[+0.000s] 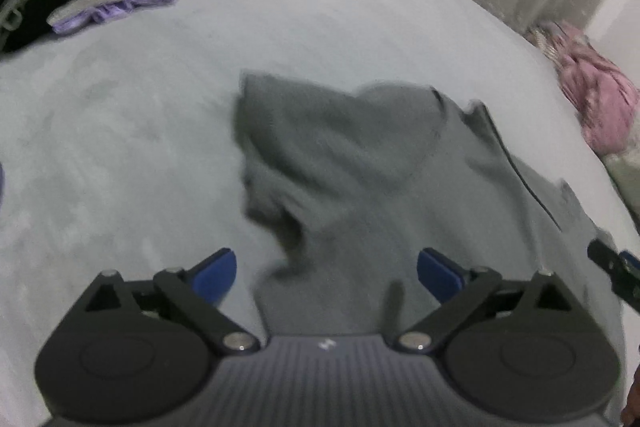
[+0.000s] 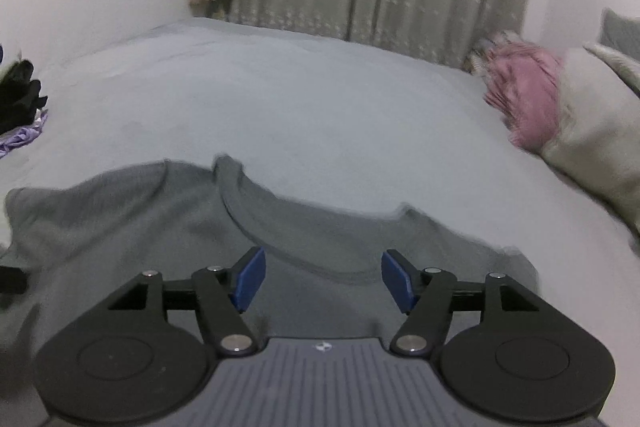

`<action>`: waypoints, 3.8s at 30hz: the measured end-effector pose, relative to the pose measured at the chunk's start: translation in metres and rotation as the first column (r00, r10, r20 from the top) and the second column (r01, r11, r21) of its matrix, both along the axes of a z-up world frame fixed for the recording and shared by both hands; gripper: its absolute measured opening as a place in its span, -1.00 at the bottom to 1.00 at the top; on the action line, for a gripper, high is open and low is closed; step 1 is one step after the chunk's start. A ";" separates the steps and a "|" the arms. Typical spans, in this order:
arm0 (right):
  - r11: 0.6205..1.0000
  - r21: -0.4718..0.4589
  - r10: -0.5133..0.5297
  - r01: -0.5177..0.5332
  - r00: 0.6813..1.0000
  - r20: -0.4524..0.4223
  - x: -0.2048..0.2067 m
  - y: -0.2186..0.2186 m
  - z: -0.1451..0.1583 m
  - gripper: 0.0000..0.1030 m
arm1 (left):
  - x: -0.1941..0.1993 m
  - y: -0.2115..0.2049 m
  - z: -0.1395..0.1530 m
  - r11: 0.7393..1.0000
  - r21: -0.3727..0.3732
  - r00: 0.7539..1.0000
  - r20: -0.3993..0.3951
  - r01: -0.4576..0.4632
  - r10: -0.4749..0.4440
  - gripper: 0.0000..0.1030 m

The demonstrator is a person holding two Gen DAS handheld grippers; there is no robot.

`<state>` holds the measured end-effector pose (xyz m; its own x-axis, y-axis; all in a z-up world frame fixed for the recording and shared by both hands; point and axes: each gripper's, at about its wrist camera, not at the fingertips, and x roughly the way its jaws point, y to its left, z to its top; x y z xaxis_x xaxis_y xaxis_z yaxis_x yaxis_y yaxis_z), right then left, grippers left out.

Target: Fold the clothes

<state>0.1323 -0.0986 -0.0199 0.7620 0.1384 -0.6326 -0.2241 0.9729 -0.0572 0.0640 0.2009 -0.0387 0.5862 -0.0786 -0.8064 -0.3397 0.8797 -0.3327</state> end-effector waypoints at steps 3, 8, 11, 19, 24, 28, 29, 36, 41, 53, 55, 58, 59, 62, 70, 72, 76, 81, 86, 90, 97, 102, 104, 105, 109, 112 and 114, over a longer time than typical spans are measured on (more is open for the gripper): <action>0.999 0.032 -0.036 0.037 0.999 -0.022 -0.043 -0.030 0.004 0.27 | -0.013 -0.010 -0.001 0.999 -0.020 0.999 -0.012 0.051 -0.051 0.90; 0.996 0.058 -0.065 0.068 0.997 -0.051 -0.103 -0.070 0.004 0.30 | -0.047 -0.022 -0.004 0.990 -0.039 0.990 -0.031 0.136 -0.137 0.93; 0.994 0.065 -0.080 0.084 0.995 -0.060 -0.142 -0.088 0.003 0.30 | -0.063 -0.025 -0.005 0.983 -0.047 0.983 -0.037 0.176 -0.178 0.94; 0.995 0.099 -0.001 -0.003 0.999 0.040 -0.217 -0.095 0.006 0.28 | -0.122 -0.032 -0.001 0.941 -0.067 0.943 0.004 0.331 -0.332 0.89; 0.973 0.143 0.168 -0.179 0.982 0.082 -0.244 -0.083 0.012 0.25 | -0.148 -0.038 0.002 0.890 -0.096 0.895 0.059 0.447 -0.443 0.80; 0.920 0.180 0.338 -0.347 0.938 0.081 -0.265 -0.078 0.009 -0.24 | -0.162 -0.052 0.000 0.822 -0.017 0.819 0.106 0.569 -0.565 0.79; 0.895 0.206 0.388 -0.396 0.918 0.076 -0.272 -0.079 0.008 -0.35 | -0.166 -0.060 -0.002 0.794 0.037 0.788 0.105 0.607 -0.607 0.80; 0.829 0.141 0.548 -0.541 0.837 -0.014 -0.285 -0.068 -0.018 -0.37 | -0.167 -0.095 -0.012 0.693 0.192 0.688 0.105 0.695 -0.718 0.90; 0.861 0.031 0.508 -0.508 0.861 -0.007 -0.275 -0.062 -0.028 -0.36 | -0.165 -0.104 -0.013 0.697 0.248 0.694 0.117 0.672 -0.711 0.43; 0.923 -0.051 0.383 -0.380 0.922 0.063 -0.243 -0.074 -0.024 0.16 | -0.183 -0.068 0.045 0.814 0.201 0.761 0.289 0.545 -0.581 -0.75; 0.915 -0.014 0.402 -0.402 0.913 0.065 -0.241 -0.077 -0.020 0.18 | -0.189 -0.062 0.056 0.825 0.201 0.763 0.314 0.528 -0.564 -0.75; 0.896 0.038 0.438 -0.443 0.895 0.086 -0.243 -0.077 -0.015 0.18 | -0.196 -0.054 0.068 0.842 0.205 0.773 0.332 0.500 -0.540 -0.75; 0.884 0.054 0.457 -0.464 0.884 0.100 -0.247 -0.076 -0.012 0.18 | -0.198 -0.051 0.071 0.848 0.195 0.778 0.338 0.493 -0.530 -0.75; 0.850 0.066 0.509 -0.522 0.848 0.144 -0.259 -0.070 -0.007 0.18 | -0.202 -0.048 0.075 0.856 0.185 0.785 0.340 0.483 -0.517 -0.75; 0.739 0.081 0.660 -0.669 0.743 0.113 -0.280 -0.033 -0.012 0.16 | -0.226 -0.039 0.082 0.869 0.177 0.810 0.316 0.462 -0.495 -0.75; 0.754 0.030 0.653 -0.656 0.754 0.073 -0.278 -0.022 -0.022 -0.04 | -0.234 -0.034 0.079 0.874 0.165 0.822 0.297 0.457 -0.486 -0.74; 0.760 0.033 0.649 -0.649 0.761 -0.003 -0.274 -0.012 -0.030 -0.86 | -0.250 -0.020 0.067 0.884 0.143 0.854 0.230 0.445 -0.467 -0.72; 0.661 0.055 0.750 -0.748 0.662 -0.015 -0.299 -0.013 -0.009 -0.87 | -0.269 -0.004 0.053 0.883 0.109 0.871 0.146 0.457 -0.469 -0.60; 0.588 0.065 0.808 -0.806 0.581 -0.097 -0.316 -0.008 -0.013 -0.87 | -0.275 0.005 0.038 0.876 0.090 0.878 0.035 0.474 -0.478 -0.31; 0.572 0.075 0.819 -0.817 0.563 -0.110 -0.317 -0.011 -0.013 -0.85 | -0.271 0.010 0.039 0.886 0.084 0.887 0.035 0.457 -0.461 0.23; 0.756 0.169 0.641 -0.633 0.767 0.004 -0.277 -0.050 0.010 -0.31 | -0.221 0.010 0.044 0.914 0.047 0.913 0.045 0.403 -0.405 0.50; 0.875 0.172 0.464 -0.453 0.885 -0.026 -0.243 -0.069 0.013 -0.26 | -0.162 -0.001 0.035 0.935 0.046 0.936 0.001 0.351 -0.351 0.52; 0.907 0.192 0.391 -0.375 0.919 -0.055 -0.224 -0.079 0.012 -0.26 | -0.136 -0.006 0.029 0.946 0.051 0.948 -0.017 0.319 -0.319 0.52; 0.920 0.202 0.356 -0.336 0.932 -0.070 -0.216 -0.084 0.011 -0.26 | -0.128 -0.007 0.027 0.950 0.052 0.951 -0.021 0.309 -0.308 0.52; 0.940 0.312 0.188 -0.141 0.974 -0.124 -0.170 -0.115 0.010 -0.26 | -0.091 -0.003 0.015 0.974 0.009 0.973 -0.026 0.228 -0.227 0.51; 0.916 0.400 0.037 0.035 0.985 -0.171 -0.133 -0.145 0.002 -0.25 | -0.064 0.005 0.004 0.985 -0.048 0.986 -0.007 0.167 -0.167 0.51; 0.889 0.442 -0.036 0.124 0.979 -0.201 -0.118 -0.164 -0.003 -0.23 | -0.049 0.012 -0.003 0.989 -0.073 0.991 0.020 0.131 -0.130 0.51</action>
